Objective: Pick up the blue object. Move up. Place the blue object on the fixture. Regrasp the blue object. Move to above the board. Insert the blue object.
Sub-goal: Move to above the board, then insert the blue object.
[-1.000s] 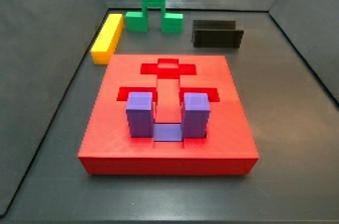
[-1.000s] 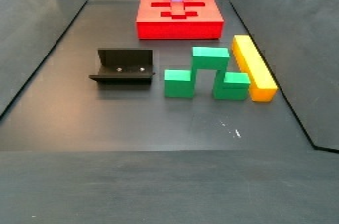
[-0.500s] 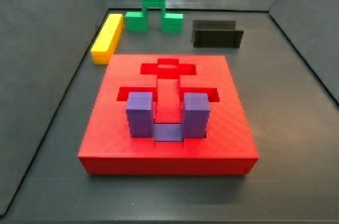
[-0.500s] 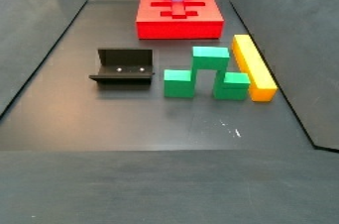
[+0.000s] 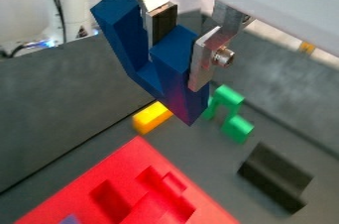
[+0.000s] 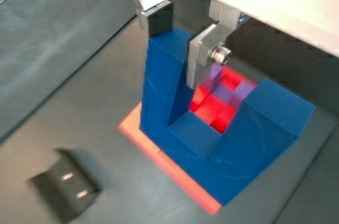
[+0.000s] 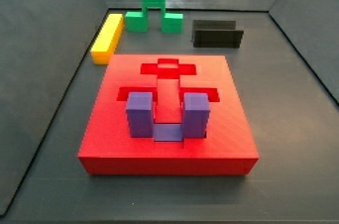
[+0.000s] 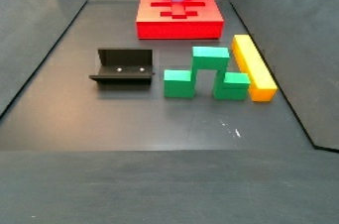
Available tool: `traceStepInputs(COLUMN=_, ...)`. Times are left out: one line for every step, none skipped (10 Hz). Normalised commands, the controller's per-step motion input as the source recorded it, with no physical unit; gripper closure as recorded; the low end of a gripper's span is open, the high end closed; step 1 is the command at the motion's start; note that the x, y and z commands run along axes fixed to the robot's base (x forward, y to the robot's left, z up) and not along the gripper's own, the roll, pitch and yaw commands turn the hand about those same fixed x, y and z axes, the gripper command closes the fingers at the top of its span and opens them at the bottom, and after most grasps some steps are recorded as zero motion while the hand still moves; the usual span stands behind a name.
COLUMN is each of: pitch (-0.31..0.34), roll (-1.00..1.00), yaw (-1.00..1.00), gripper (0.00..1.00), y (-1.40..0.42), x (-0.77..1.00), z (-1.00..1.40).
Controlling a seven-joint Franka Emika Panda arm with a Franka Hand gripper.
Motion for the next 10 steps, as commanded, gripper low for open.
traceStepInputs(pitch=-0.020, roll=-0.85, yaw=0.02, gripper=1.00, y=0.02, x=-0.06, z=0.00)
traceStepInputs(pitch=-0.030, roll=-0.63, yaw=0.01, gripper=1.00, y=0.02, x=-0.06, z=0.01)
traceStepInputs(pitch=-0.043, roll=-0.43, yaw=0.01, gripper=1.00, y=0.02, x=-0.05, z=0.00)
traceStepInputs(pitch=-0.042, roll=-0.29, yaw=0.00, gripper=1.00, y=0.01, x=-0.04, z=0.00)
traceStepInputs(pitch=0.000, roll=0.00, yaw=0.00, gripper=1.00, y=0.00, x=0.00, z=-0.04)
traceStepInputs(pitch=0.000, roll=-0.01, yaw=0.00, gripper=1.00, y=0.00, x=0.00, z=-0.03)
traceStepInputs(pitch=-0.119, roll=-0.15, yaw=0.02, gripper=1.00, y=0.07, x=0.13, z=-0.28)
traceStepInputs(pitch=-0.117, roll=-0.33, yaw=0.04, gripper=1.00, y=0.27, x=0.40, z=-0.41)
traceStepInputs(pitch=-0.131, roll=-0.44, yaw=0.00, gripper=1.00, y=0.33, x=0.48, z=-0.24)
traceStepInputs(pitch=-0.139, roll=-0.50, yaw=0.00, gripper=1.00, y=0.35, x=0.49, z=-0.11)
